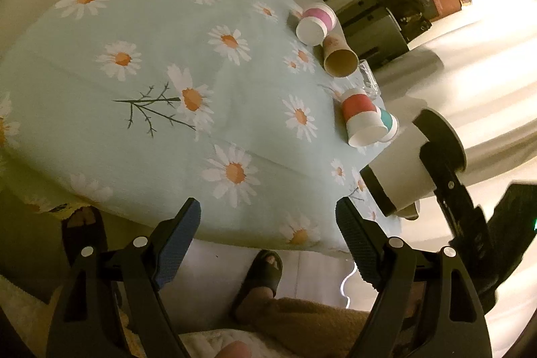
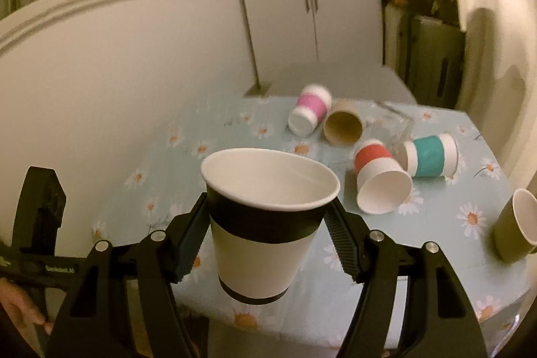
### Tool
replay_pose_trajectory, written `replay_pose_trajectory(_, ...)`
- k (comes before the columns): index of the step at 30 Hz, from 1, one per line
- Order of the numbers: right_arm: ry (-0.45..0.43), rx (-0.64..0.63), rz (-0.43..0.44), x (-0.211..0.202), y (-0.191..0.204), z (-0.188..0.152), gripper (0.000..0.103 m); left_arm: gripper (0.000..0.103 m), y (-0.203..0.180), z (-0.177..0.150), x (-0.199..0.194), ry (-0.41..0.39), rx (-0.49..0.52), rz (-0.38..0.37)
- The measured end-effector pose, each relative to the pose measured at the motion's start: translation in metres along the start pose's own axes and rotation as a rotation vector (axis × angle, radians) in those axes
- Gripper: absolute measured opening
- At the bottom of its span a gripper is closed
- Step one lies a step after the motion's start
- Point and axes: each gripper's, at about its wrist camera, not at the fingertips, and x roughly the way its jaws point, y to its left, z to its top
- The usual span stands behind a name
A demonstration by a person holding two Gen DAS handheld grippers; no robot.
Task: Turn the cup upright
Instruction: 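Rotate the right gripper to turn the cup opening up, lower it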
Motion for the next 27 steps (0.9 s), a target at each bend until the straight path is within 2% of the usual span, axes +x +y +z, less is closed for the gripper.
replay_pose_trajectory(5,-0.146,-0.101,-0.1,-0.001,0.012,-0.025,0.067,0.081,0.004,0.002,-0.001,-0.015,-0.02,0.013)
replay_pose_trajectory(8,-0.189,-0.121,-0.151,0.007,0.013,-0.045,0.067,0.081,0.004,0.002,-0.002,-0.041,-0.017,0.068)
replay_pose_trajectory(14,-0.209,-0.103,-0.227,0.028,0.007,-0.074,0.067,0.081,0.002,0.003,0.002,-0.045,0.003,0.106)
replay_pose_trajectory(27,-0.226,-0.106,-0.238,0.033,0.01,-0.085,0.068,0.081,0.002,0.002,0.009,-0.034,0.001,0.117)
